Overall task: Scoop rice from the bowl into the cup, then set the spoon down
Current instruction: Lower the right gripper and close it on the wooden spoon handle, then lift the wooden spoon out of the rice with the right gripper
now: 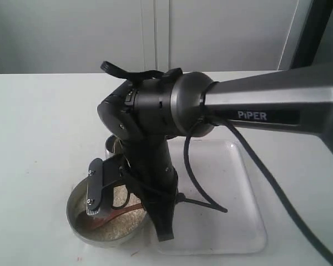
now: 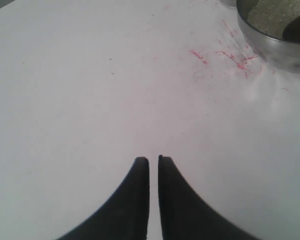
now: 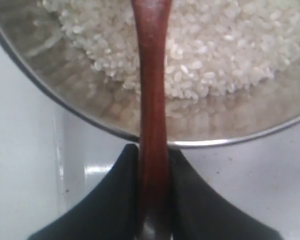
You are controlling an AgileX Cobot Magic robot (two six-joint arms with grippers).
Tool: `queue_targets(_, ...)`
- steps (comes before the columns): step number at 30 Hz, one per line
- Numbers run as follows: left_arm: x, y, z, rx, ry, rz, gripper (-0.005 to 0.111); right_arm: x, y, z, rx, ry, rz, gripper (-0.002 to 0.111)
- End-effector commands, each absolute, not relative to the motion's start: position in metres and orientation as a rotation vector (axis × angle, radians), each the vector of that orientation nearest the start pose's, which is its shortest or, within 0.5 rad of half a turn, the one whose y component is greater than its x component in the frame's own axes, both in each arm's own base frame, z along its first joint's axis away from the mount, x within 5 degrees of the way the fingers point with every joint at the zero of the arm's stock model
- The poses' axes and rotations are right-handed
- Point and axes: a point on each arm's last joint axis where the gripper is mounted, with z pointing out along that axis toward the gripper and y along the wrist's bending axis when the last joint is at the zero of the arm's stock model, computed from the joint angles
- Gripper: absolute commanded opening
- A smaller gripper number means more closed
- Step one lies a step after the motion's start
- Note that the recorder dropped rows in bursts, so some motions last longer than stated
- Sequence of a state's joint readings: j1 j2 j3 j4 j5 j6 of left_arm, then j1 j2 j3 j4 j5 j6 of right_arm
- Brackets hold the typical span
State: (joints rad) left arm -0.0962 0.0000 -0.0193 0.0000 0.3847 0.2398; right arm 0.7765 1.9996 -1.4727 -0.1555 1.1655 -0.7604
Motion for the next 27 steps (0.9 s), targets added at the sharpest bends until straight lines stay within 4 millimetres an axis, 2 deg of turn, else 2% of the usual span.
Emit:
queue_targets(1,0.051,-0.005,0.178,0.316,1.882,0.084,0.014,0.281,0.253,0.212,-2.211,2.222,-0.277,0.000)
queue_targets(3,0.051,-0.005,0.178,0.316,1.882,0.084,0.014,0.279,0.251,0.221,-2.151,2.262,-0.277,0.000)
queue_targets(4,0.051,-0.005,0.178,0.316,1.882,0.084,0.014,0.276,0.249,0.233,-1.990,2.352,-0.262,0.000)
queue_targets(5,0.051,-0.005,0.178,0.316,1.882,0.084,0.014,0.274,0.247,0.239,-1.916,2.387,-0.256,0.000)
queue_targets(7,0.051,-0.005,0.178,0.316,1.882,0.084,0.014,0.267,0.241,0.266,-1.658,2.470,-0.227,0.000)
queue_targets(10,0.051,-0.005,0.178,0.316,1.882,0.084,0.014,0.251,0.243,0.292,-1.622,2.374,-0.289,0.000)
queue_targets(13,0.051,-0.005,0.178,0.316,1.882,0.084,0.014,0.227,0.253,0.322,-1.514,2.225,-0.444,0.000)
queue_targets(14,0.051,-0.005,0.178,0.316,1.882,0.084,0.014,0.218,0.257,0.325,-1.540,2.162,-0.490,0.000)
queue_targets(16,0.051,-0.005,0.178,0.316,1.882,0.084,0.014,0.210,0.259,0.314,-1.624,2.051,-0.652,0.000)
queue_targets(18,0.051,-0.005,0.178,0.316,1.882,0.084,0.014,0.213,0.251,0.289,-1.678,2.005,-0.840,0.000)
queue_targets(21,0.051,-0.005,0.178,0.316,1.882,0.084,0.014,0.215,0.240,0.257,-1.637,1.998,-1.017,0.000)
queue_targets(27,0.051,-0.005,0.178,0.316,1.882,0.084,0.014,0.217,0.244,0.229,-1.691,2.024,-1.061,0.000)
